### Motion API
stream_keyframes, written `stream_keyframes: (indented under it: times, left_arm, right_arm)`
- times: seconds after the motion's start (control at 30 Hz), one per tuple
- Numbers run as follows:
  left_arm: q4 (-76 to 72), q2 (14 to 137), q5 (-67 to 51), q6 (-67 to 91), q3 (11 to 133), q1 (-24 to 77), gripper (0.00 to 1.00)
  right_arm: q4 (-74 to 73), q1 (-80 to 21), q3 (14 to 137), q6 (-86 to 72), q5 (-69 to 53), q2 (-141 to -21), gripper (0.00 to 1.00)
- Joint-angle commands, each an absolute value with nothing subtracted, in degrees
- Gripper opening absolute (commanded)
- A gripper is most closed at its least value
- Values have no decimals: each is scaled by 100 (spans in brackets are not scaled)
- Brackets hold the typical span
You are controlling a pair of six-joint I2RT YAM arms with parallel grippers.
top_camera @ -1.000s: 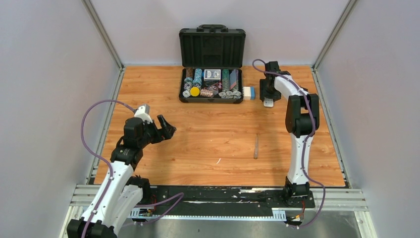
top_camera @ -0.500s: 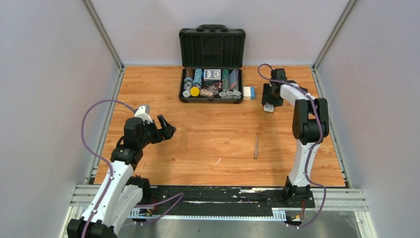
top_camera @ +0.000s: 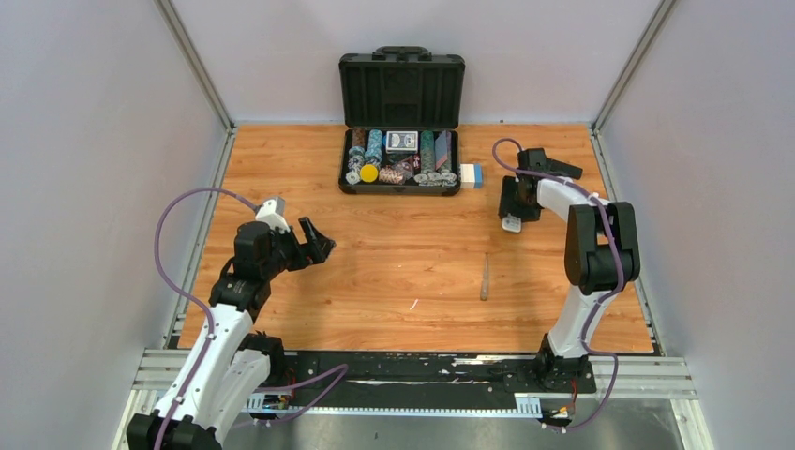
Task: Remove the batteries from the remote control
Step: Pick up the remote control from the center of the board, then place the remote control at the center of the board.
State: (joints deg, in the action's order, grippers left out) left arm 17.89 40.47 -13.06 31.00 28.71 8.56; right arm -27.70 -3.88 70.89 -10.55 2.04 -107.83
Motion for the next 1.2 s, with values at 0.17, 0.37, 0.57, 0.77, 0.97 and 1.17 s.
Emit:
stream_keyframes:
  times: [0.17, 0.37, 0.57, 0.77, 0.97, 1.17]
  left_arm:
    - [1474, 4081, -1638, 3121, 2996, 872, 100]
    - [1292, 4094, -1854, 3062, 3033, 870, 100]
    - [1072, 4167, -2148, 3187, 3047, 871, 100]
    - [719, 4463, -2478, 3387, 3048, 870, 100]
    - [665, 4619, -2753, 3337, 3161, 875, 100]
    - [359, 4837, -3140, 3464, 3084, 879, 100]
  right_arm:
    - [-2564, -371, 6771, -1476, -372, -9892, 12]
    - [-2053, -499, 6091, -1697, -361, -9169, 12]
    - [-1542, -671, 5385, -1888, -903, -8418, 9]
    - [-1080, -1470, 4760, -1751, -1181, -7644, 4]
    - [-538, -2791, 4232, -1624, -1229, -7139, 0]
    - [-289, -3984, 4201, -1633, -1012, -7380, 0]
